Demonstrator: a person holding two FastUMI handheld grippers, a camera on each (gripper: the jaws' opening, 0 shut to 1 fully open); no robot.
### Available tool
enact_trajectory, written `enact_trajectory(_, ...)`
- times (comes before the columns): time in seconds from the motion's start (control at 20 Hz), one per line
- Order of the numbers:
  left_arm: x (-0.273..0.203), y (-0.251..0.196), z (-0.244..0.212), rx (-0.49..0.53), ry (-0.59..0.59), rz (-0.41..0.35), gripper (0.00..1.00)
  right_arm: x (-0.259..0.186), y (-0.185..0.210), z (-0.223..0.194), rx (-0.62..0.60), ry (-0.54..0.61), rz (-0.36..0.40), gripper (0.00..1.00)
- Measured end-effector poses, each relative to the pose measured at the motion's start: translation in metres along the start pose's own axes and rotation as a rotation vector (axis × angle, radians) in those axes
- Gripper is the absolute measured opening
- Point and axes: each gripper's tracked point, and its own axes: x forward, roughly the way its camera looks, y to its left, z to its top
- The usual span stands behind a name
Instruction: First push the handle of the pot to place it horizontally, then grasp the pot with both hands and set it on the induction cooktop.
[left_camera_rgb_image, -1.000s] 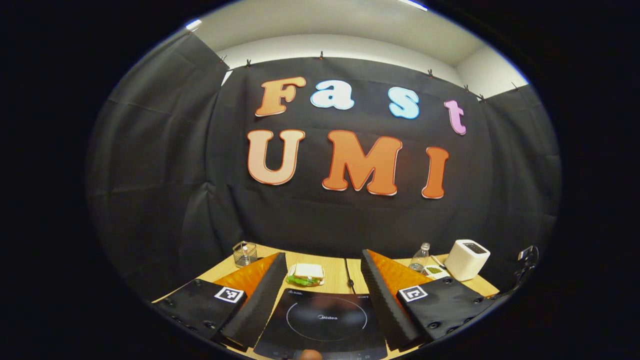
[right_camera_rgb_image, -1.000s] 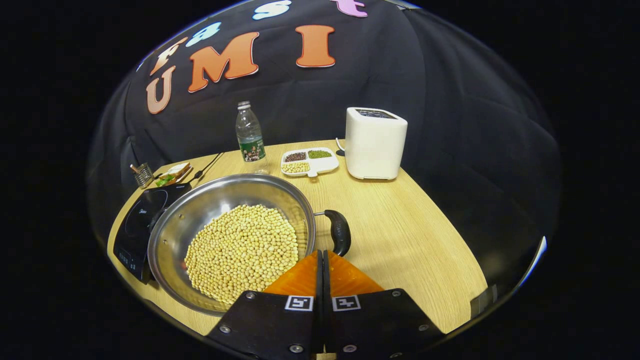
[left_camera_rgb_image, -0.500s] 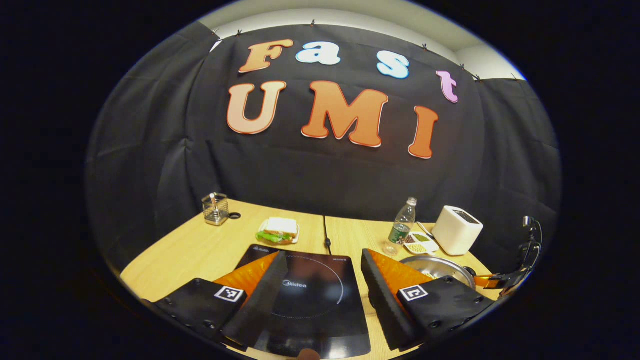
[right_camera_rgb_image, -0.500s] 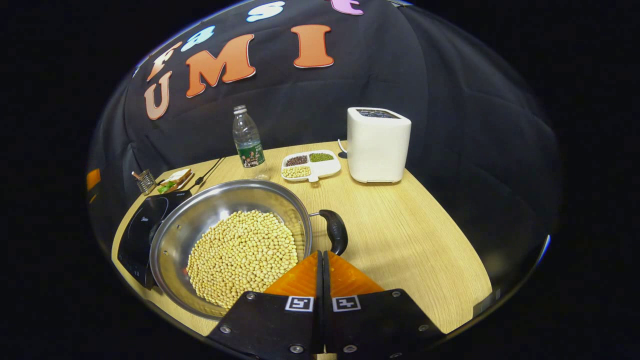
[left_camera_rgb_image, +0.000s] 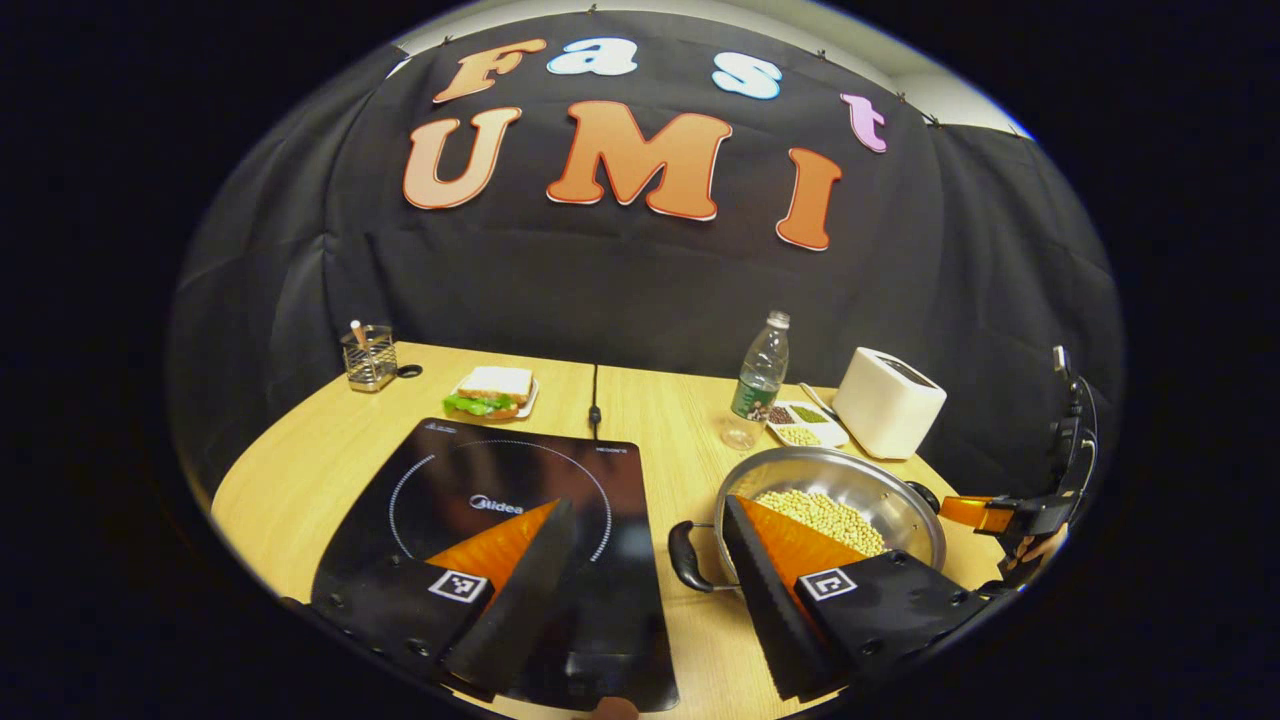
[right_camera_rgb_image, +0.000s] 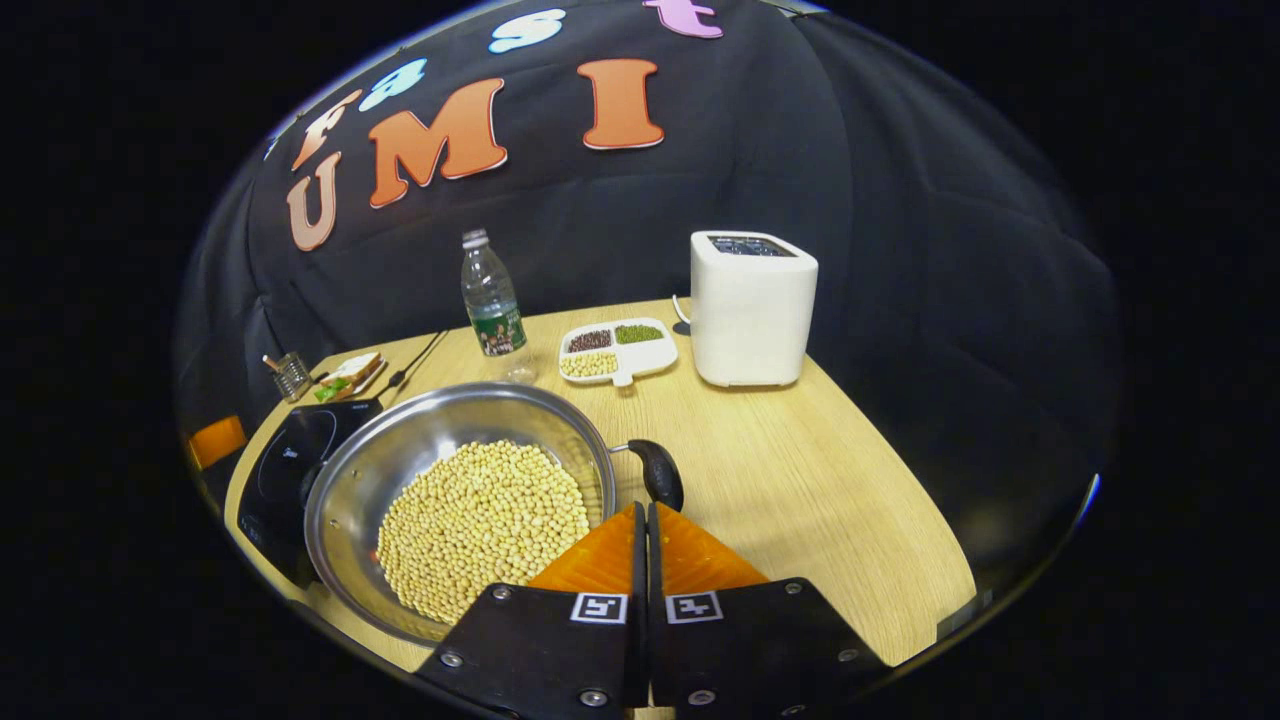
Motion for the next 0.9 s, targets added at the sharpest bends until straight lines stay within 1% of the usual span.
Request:
enact_trajectory(0.05, 0.006, -0.007, -0.006, 0.001, 0.017, -0.007, 0.95, 0.003, 0.000, 0.005, -0.002, -0.014, -0.001, 0.08)
enact_trajectory(0.1, 0.011, -0.012, -0.013, 0.005, 0.034, -0.011, 1.00, 0.003, 0.000, 0.007, -0.007, -0.023, -0.003, 0.16)
enact_trajectory(0.15, 0.017, -0.016, -0.018, 0.010, 0.047, -0.013, 0.98, 0.006, 0.001, 0.007, -0.010, -0.027, -0.003, 0.31)
enact_trajectory(0.2, 0.022, -0.018, -0.024, 0.017, 0.060, -0.009, 0.98, 0.008, 0.003, 0.007, -0.010, -0.025, 0.002, 0.38)
enact_trajectory(0.25, 0.028, -0.019, -0.028, 0.024, 0.070, -0.003, 0.98, 0.009, 0.005, 0.006, -0.009, -0.021, 0.007, 0.54)
enact_trajectory(0.3, 0.031, -0.022, -0.031, 0.028, 0.078, -0.005, 0.98, 0.013, 0.006, 0.006, -0.007, -0.017, 0.009, 0.61)
enact_trajectory(0.35, 0.036, -0.025, -0.035, 0.030, 0.086, -0.006, 0.96, 0.017, 0.007, 0.005, -0.005, -0.014, 0.014, 0.72)
enact_trajectory(0.4, 0.042, -0.027, -0.041, 0.031, 0.097, -0.004, 0.96, 0.022, 0.009, 0.005, -0.001, -0.009, 0.018, 0.75)
enact_trajectory(0.45, 0.047, -0.027, -0.046, 0.032, 0.109, 0.004, 0.98, 0.026, 0.010, 0.004, 0.004, -0.003, 0.020, 0.82)
enact_trajectory(0.55, 0.056, -0.029, -0.054, 0.027, 0.140, 0.010, 0.98, 0.037, 0.010, 0.002, 0.009, 0.010, 0.011, 0.86)
enact_trajectory(0.7, 0.064, -0.034, -0.064, 0.009, 0.173, -0.004, 0.98, 0.049, 0.001, -0.006, 0.003, 0.037, -0.016, 0.89)
enact_trajectory(0.8, 0.069, -0.040, -0.071, -0.001, 0.197, -0.008, 0.98, 0.055, 0.001, -0.013, 0.010, 0.066, -0.015, 0.89)
enact_trajectory(0.9, 0.072, -0.040, -0.070, 0.006, 0.194, -0.003, 0.98, 0.061, 0.003, -0.019, 0.023, 0.093, -0.005, 0.89)
